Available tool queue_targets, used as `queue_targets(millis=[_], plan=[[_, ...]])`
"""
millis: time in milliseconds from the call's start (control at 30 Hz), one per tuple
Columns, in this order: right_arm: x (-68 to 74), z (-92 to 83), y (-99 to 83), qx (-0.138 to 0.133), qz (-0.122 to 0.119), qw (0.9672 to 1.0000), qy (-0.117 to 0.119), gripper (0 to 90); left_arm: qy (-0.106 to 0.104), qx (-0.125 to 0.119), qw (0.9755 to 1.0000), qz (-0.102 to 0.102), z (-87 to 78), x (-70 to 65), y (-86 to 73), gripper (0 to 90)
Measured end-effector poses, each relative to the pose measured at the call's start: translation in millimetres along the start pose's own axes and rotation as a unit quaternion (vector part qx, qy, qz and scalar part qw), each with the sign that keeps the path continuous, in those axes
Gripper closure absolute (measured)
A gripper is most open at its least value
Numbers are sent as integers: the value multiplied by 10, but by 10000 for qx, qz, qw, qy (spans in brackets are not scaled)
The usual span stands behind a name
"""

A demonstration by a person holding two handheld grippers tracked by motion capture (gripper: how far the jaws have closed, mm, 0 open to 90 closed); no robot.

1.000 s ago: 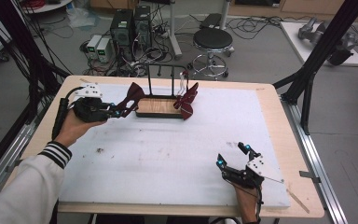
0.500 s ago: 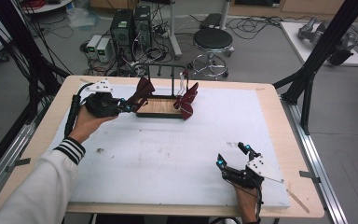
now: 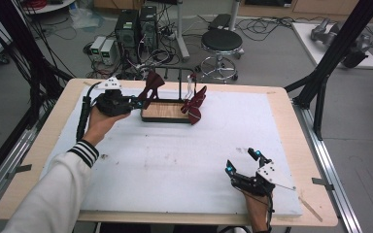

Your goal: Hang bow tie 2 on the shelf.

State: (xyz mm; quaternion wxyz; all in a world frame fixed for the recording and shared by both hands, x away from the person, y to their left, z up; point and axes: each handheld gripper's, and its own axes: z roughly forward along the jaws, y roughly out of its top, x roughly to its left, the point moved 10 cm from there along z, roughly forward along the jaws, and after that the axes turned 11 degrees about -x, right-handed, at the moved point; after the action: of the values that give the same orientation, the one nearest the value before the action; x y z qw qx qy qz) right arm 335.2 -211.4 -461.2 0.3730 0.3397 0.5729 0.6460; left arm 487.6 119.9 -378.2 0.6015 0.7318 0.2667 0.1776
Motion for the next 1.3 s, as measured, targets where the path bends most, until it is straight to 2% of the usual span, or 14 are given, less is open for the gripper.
queue_targets(millis=[67,200,433,600,933,1000,1300], plan=[[2,0,0,2,15,10000,0,119,11,-20,10000,48,20,1,31,784],[4,0,-3,18,17,10000,0,119,70,-209,9998,1,84,26,176,784],[4,0,-2,14,2,10000,3,119,176,-276,9994,-93,141,69,231,784],[4,0,-2,14,-2,10000,2,119,320,-419,9983,-246,187,134,258,784],[5,0,-2,12,8,10000,6,119,501,-546,9962,-463,258,216,240,784],[4,0,-2,16,10,10000,2,119,571,-590,9951,-543,279,239,234,784],[1,2,4,-19,5,10000,9,119,788,-534,9933,-653,306,296,173,784]])
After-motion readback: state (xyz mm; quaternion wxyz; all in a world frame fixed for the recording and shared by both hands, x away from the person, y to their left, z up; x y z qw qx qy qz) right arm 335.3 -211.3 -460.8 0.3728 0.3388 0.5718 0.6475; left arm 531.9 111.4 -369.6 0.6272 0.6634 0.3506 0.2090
